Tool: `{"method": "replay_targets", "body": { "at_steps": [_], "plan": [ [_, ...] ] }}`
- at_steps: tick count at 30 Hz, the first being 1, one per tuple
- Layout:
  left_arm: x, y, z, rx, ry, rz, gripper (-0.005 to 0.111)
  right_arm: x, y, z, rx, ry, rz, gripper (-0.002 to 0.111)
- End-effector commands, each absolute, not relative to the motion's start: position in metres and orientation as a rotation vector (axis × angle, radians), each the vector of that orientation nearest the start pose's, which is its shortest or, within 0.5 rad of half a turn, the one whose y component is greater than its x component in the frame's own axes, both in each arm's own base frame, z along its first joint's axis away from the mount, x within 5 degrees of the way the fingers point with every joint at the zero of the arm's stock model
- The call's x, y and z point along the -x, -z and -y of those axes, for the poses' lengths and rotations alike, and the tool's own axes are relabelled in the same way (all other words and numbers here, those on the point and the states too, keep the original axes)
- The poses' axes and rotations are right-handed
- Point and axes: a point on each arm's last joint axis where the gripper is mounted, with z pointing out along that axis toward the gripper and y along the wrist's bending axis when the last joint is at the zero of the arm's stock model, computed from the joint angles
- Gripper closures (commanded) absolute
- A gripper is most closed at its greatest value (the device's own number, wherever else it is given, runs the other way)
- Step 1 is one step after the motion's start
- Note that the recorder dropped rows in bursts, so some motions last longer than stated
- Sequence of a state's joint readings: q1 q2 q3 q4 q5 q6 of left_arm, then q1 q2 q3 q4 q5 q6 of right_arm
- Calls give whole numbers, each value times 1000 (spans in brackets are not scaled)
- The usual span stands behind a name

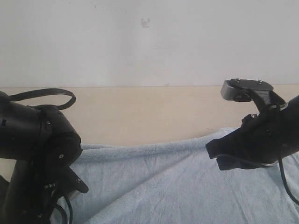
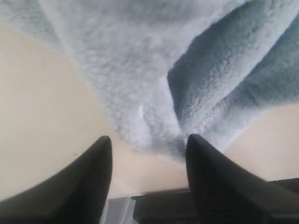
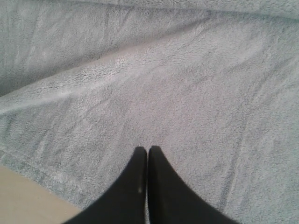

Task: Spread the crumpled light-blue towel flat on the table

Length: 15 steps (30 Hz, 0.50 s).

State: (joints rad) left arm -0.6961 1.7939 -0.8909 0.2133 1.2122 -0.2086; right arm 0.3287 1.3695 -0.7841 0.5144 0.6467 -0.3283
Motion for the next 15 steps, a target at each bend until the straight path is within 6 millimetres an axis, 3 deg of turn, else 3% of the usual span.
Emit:
{"method": "replay_targets", "body": {
  "at_steps": [1,4,7,9,12,15],
  "plan": [
    [-206,-144,145,-1069,-652,-3208,51,-228,-231,-107,415,-545,-2647,108],
    [-230,-163,145,-905,-837,-3030,51,-229,-231,-107,412,-543,-2642,108],
    [-247,-192,154,-857,-779,-2909,51,-231,-233,-107,391,-542,-2614,108],
    [-254,-205,166,-810,-593,-2857,51,-233,-234,-108,402,-546,-2584,108],
    [-263,-203,195,-811,-161,-2741,51,-234,-234,-109,399,-548,-2575,108],
    [-267,-197,214,-869,74,-2644,55,-234,-234,-109,402,-549,-2576,108]
  ]
}}
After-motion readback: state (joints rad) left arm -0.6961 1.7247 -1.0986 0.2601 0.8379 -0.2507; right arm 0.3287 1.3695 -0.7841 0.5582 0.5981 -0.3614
